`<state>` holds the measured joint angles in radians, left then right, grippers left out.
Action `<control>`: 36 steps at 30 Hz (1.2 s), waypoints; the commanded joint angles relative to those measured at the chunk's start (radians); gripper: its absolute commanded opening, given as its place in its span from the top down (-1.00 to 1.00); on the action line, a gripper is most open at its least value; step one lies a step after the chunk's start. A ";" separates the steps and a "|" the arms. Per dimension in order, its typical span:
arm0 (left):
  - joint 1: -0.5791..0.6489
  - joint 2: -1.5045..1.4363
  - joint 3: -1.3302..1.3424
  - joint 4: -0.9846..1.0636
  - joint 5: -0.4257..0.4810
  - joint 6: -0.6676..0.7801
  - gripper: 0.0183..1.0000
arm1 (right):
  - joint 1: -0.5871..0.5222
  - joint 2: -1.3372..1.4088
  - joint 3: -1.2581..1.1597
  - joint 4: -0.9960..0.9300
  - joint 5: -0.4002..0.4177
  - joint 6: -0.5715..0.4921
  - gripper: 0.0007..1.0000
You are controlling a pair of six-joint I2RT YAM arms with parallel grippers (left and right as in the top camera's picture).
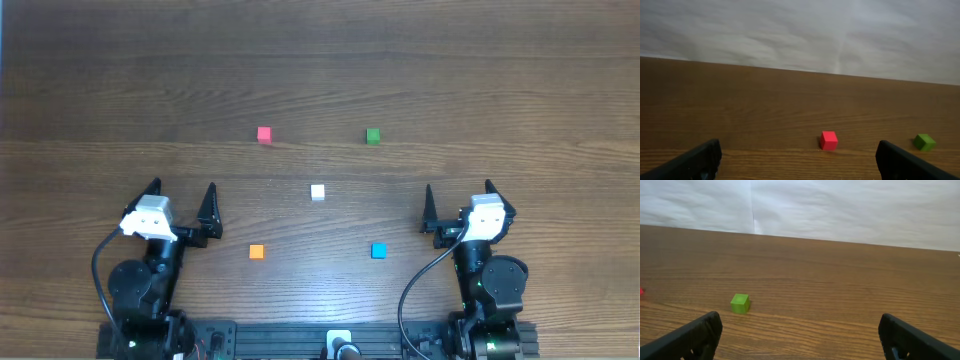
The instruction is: Stack Cubes
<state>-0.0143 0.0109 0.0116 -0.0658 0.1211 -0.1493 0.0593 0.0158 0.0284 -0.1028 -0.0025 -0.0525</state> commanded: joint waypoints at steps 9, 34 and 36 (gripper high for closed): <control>0.005 -0.008 -0.006 0.000 0.009 0.015 -1.00 | -0.006 -0.009 -0.012 0.005 -0.016 0.003 -0.98; 0.005 0.004 -0.006 0.002 0.001 0.008 -1.00 | -0.006 -0.009 -0.012 0.005 -0.016 0.003 -0.99; 0.005 0.005 -0.006 0.000 0.001 0.007 -1.00 | -0.006 -0.009 -0.012 0.005 -0.016 0.003 -0.99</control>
<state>-0.0143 0.0113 0.0116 -0.0654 0.1207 -0.1493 0.0593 0.0158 0.0284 -0.1028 -0.0025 -0.0521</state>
